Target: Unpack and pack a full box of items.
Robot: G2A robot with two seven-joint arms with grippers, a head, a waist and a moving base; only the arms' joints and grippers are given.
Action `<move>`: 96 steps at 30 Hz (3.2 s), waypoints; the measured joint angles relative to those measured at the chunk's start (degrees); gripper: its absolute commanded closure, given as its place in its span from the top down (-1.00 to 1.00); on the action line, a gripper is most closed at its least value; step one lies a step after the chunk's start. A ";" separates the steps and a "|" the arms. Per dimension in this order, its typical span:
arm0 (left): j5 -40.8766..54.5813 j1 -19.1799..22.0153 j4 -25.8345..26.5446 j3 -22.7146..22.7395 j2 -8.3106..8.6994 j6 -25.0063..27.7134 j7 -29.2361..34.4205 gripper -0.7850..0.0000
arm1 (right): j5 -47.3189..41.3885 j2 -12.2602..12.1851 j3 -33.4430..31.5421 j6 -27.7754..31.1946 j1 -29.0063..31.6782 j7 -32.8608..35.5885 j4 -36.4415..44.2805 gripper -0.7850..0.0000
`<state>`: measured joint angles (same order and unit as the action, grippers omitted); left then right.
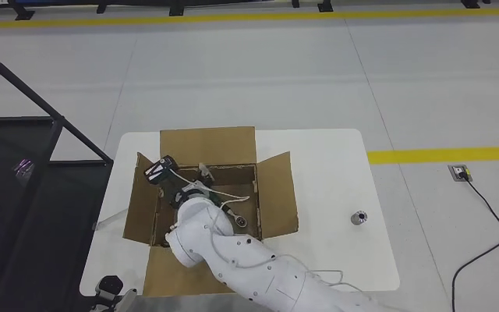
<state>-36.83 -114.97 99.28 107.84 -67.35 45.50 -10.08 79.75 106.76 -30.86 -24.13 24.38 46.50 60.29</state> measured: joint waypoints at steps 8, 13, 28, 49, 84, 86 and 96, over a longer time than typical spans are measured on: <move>0.00 0.00 0.00 0.00 0.00 0.00 0.00 1.00 | -0.43 -0.05 -0.33 0.55 0.39 -0.49 -0.03 1.00; 0.00 0.00 0.00 0.00 0.00 0.00 0.00 1.00 | 0.03 -1.66 -6.02 2.23 3.89 -7.11 4.09 1.00; 0.00 0.00 0.00 0.00 0.00 0.00 0.00 1.00 | 24.27 -12.57 -38.85 9.48 46.37 -7.49 59.55 1.00; 0.00 0.00 0.00 0.00 0.00 0.00 0.00 1.00 | 12.52 -15.12 -70.76 17.99 30.54 22.51 25.92 1.00; 0.15 0.23 -0.10 -0.09 0.00 0.08 0.45 1.00 | 22.89 -14.80 -36.97 17.51 29.54 14.63 60.05 -1.00; -0.20 0.23 -0.38 0.39 -0.02 0.29 0.02 1.00 | 22.36 -14.02 -31.01 19.07 25.36 14.75 55.63 -1.00; -0.59 -0.31 -1.39 0.91 -0.39 -0.16 -3.07 1.00 | 4.79 -7.62 -12.29 27.27 3.39 16.74 18.73 -1.00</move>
<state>-37.42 -115.28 97.90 108.75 -67.74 45.34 -13.15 84.54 99.14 -43.15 3.14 27.77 63.24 79.03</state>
